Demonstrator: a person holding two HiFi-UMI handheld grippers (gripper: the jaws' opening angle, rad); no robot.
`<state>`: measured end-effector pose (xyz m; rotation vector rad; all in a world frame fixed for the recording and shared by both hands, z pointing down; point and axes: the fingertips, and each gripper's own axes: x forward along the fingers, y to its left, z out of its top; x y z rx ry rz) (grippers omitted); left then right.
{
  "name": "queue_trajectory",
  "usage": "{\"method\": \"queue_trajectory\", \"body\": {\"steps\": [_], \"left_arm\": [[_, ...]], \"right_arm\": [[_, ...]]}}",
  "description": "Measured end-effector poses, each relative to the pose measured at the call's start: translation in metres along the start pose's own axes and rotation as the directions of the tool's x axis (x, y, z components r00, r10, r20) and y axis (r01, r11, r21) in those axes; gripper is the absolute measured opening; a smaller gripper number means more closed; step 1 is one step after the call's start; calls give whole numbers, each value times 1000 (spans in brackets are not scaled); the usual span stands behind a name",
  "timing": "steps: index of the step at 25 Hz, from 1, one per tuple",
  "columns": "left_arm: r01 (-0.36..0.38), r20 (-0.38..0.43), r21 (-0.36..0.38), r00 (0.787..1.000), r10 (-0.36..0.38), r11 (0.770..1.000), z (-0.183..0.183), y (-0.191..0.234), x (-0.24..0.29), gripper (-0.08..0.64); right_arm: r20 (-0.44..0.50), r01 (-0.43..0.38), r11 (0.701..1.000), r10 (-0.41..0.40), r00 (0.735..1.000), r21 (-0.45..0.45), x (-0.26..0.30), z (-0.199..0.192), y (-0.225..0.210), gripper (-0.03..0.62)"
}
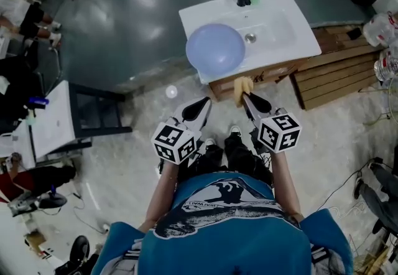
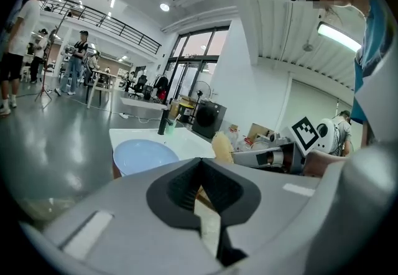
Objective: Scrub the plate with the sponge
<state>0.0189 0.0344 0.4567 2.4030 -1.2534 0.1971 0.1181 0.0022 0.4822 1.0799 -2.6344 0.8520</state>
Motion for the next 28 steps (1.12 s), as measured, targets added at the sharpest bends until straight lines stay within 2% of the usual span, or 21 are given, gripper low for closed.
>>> {"method": "queue_trajectory", "body": {"steps": [10, 28], "left_arm": [[84, -9, 22, 996, -84, 996, -12, -8, -32, 11], [149, -5, 28, 989, -149, 988, -23, -7, -65, 11]], "right_arm": [[-18, 47, 998, -47, 999, -41, -5, -17, 39, 28], [-12, 62, 996, -63, 998, -72, 2, -35, 82, 28]]}}
